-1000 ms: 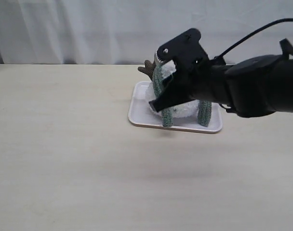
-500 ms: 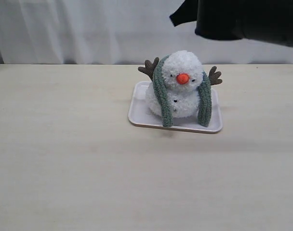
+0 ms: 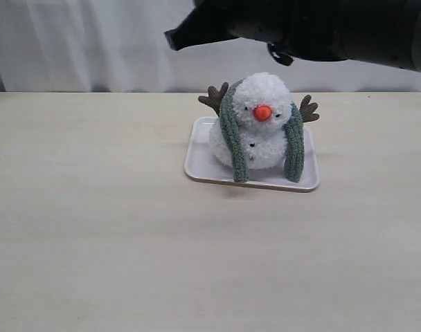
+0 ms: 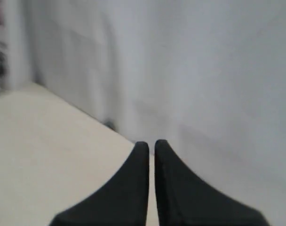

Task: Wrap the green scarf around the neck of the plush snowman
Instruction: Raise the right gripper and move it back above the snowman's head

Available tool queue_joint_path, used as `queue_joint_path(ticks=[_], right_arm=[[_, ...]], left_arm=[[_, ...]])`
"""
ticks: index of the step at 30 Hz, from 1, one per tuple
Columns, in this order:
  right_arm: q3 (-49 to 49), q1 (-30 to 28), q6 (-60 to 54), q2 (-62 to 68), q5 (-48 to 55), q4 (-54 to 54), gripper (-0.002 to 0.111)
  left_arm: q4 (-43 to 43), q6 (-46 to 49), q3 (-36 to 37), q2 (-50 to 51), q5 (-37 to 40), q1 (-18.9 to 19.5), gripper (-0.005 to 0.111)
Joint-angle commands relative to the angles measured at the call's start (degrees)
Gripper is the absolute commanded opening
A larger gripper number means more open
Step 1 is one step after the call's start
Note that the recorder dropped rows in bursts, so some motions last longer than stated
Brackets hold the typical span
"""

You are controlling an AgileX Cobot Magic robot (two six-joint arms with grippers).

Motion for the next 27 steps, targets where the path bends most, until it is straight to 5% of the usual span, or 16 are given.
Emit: queue_joint_path(ticks=[1,7,11,15,27], right_arm=[[-1.46,-4.09,23.22,-0.1,26.55,-16.81,0.004],[-13.32,-4.67,89.89,1.74,40.76,-88.94,0.004],[-19.64,-3.17,115.51,3.33,52.35,-115.22,0.004],[-29.81,-2.66,118.08,9.59,61.57,-119.1,0.004],[-46.12,-2.85,119.19,27.95,62.07,-118.09,0.004]], left_arm=[[-0.16,-0.29,0.13,-0.12,-0.75,0.21,0.0],[-0.16,-0.29,0.13,-0.12,-0.75,0.21,0.0],[-0.16,-0.29,0.13,-0.12,-0.75,0.21,0.0],[-0.16,-0.29,0.13,-0.12,-0.75,0.21,0.0],[-0.16,-0.29,0.13,-0.12,-0.75,0.21,0.0]])
